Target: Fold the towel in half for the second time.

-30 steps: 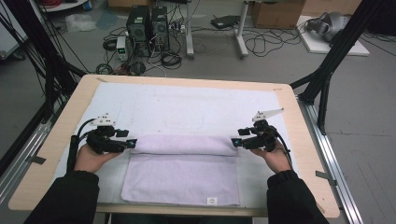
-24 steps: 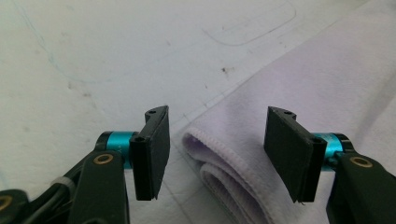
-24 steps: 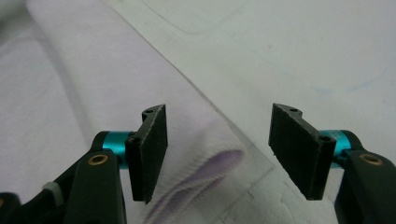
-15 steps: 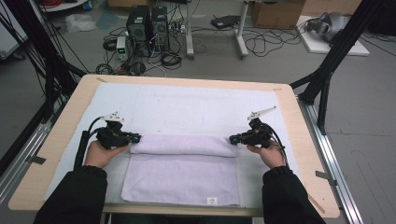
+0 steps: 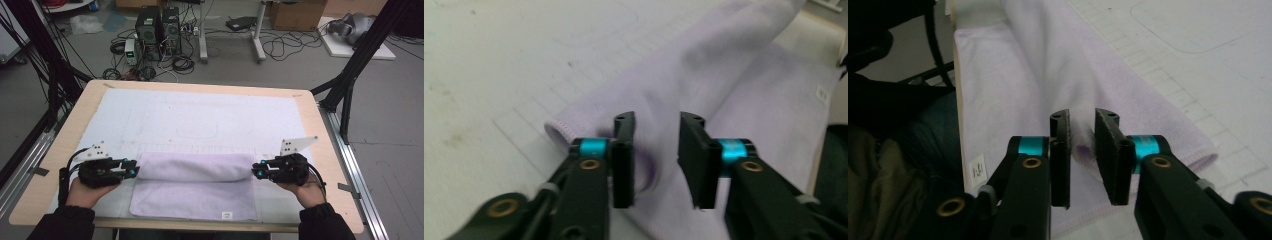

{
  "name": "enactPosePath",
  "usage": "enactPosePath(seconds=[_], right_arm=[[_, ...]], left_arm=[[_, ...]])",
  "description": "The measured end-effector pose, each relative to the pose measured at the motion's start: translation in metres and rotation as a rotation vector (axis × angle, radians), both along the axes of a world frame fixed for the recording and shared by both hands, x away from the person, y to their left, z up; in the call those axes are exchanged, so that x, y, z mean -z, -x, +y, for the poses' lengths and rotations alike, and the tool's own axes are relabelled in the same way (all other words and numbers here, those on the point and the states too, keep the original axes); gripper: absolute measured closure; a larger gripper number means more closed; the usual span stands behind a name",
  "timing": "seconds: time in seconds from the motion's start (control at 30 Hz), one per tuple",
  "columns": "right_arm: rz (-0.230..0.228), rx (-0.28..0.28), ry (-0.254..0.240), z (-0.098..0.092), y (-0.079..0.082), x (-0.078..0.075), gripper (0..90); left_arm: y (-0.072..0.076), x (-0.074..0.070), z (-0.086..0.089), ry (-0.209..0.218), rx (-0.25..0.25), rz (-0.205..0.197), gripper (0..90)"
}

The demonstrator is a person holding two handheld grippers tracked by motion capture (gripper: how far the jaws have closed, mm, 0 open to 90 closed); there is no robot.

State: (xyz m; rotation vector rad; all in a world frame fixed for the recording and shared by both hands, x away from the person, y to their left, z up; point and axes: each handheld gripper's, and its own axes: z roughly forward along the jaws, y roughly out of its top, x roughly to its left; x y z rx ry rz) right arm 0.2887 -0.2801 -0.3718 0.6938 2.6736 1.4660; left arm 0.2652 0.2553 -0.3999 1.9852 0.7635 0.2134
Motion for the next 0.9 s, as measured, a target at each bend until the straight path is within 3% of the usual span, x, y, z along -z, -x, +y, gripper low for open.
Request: enactPosePath(seconds=[0.1,0.23,0.4,0.47,0.5,0.57,0.67,0.8,0.9], right_arm=[[0.018,0.014,-0.015,-0.003,0.0,0.003,68.4],[0.027,0.009,-0.015,0.009,-0.009,0.015,59.5],[0.052,0.014,0.096,0.027,-0.023,0.036,52.3],[0.079,0.011,0.106,0.03,-0.027,0.041,50.6],[0.09,0.006,0.114,0.031,-0.029,0.043,51.7],[0.128,-0.02,0.109,0.031,-0.031,0.046,63.8],[0.114,-0.067,0.134,0.034,-0.025,0.045,81.8],[0.07,-0.086,0.098,0.032,-0.012,0.034,84.3],[0.056,-0.101,0.057,0.027,0.006,0.026,83.6]], left_arm=[[-0.001,-0.002,-0.001,-0.013,0.005,0.013,53.2],[-0.013,0.0,-0.012,-0.031,0.001,0.026,45.7],[-0.033,0.016,-0.022,-0.064,-0.008,0.087,42.8],[-0.037,0.021,-0.024,-0.084,0.005,0.113,45.1],[-0.038,0.023,-0.025,-0.093,0.018,0.12,51.1],[-0.035,0.026,-0.027,-0.115,0.046,0.109,65.9],[-0.027,0.024,-0.027,-0.112,0.054,0.082,79.3],[-0.01,0.015,-0.021,-0.089,0.066,0.049,81.6],[0.009,0.007,-0.015,-0.067,0.091,0.036,78.5]])
